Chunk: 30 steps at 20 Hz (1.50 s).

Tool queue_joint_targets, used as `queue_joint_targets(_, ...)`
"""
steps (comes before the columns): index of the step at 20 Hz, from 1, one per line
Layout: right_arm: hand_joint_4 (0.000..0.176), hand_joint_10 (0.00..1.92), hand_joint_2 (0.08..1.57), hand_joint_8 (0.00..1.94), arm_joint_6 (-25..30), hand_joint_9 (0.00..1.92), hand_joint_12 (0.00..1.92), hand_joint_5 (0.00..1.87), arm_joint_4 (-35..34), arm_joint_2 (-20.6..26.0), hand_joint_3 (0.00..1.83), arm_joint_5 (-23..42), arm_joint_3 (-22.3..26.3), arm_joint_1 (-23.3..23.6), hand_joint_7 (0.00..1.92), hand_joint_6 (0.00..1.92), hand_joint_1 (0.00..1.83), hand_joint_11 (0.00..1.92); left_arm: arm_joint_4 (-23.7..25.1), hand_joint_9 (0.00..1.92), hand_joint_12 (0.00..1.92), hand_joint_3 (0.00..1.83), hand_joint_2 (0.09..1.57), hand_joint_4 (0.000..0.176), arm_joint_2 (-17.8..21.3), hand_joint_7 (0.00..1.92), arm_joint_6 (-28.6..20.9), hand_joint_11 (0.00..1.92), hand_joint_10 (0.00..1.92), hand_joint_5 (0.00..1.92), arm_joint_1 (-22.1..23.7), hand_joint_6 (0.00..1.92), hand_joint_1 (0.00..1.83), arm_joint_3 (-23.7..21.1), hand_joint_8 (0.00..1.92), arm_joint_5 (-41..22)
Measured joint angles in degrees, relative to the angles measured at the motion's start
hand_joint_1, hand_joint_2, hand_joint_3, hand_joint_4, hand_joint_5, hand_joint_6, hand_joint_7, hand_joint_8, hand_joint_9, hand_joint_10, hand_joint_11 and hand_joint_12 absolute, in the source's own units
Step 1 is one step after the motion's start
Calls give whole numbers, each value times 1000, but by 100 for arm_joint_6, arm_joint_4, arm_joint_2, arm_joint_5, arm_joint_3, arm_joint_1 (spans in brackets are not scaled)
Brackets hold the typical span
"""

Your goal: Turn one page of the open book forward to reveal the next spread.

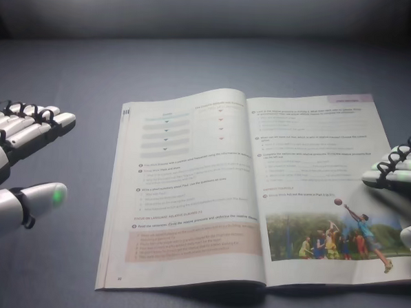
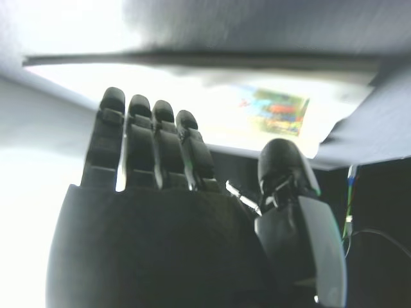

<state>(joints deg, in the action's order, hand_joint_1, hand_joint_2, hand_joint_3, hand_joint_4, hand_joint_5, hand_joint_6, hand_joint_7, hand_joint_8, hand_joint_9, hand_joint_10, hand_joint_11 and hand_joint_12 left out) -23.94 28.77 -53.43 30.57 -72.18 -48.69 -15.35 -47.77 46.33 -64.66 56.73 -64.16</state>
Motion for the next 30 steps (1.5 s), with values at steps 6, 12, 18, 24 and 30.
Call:
queue_joint_targets(6, 0, 7, 1314, 4, 380, 82, 16, 119, 586, -269, 0, -98, -107, 299, 107, 4, 0, 59, -4, 9, 33, 2, 1435, 0, 0, 4, -11, 8, 3, 59, 4, 2, 0, 0, 1, 2)
queue_joint_targets(12, 0, 7, 1304, 9, 385, 65, 13, 90, 828, -730, 0, -2, -219, 728, 103, 6, 0, 51, 7, 3, 32, 1, 1432, 0, 0, 1, -13, 11, 1, 52, 4, 3, 0, 15, 0, -11)
queue_joint_targets(18, 0, 12, 1345, 14, 380, 90, 32, 88, 407, -1475, 12, 426, -581, 1056, 108, 20, 0, 101, -7, 4, 34, 0, 1361, 0, 0, 3, -22, 16, 1, 53, 15, 2, 0, 42, 1, -48)
queue_joint_targets(24, 0, 4, 1339, 11, 562, 122, 14, 117, 1108, -2173, 2, 538, -654, 1460, 120, 14, 0, 80, -50, 16, 7, 0, 1296, 0, 87, 33, -31, 16, 3, 75, 98, 3, 0, 125, 2, -234)
queue_joint_targets(30, 0, 11, 1321, 6, 1222, 178, 16, 184, 1980, -2422, 0, 885, -645, 1797, 189, 5, 0, 90, -203, 79, 46, 4, 1327, 0, 107, 88, -31, 87, 6, 133, 98, 4, 0, 197, 4, -321)
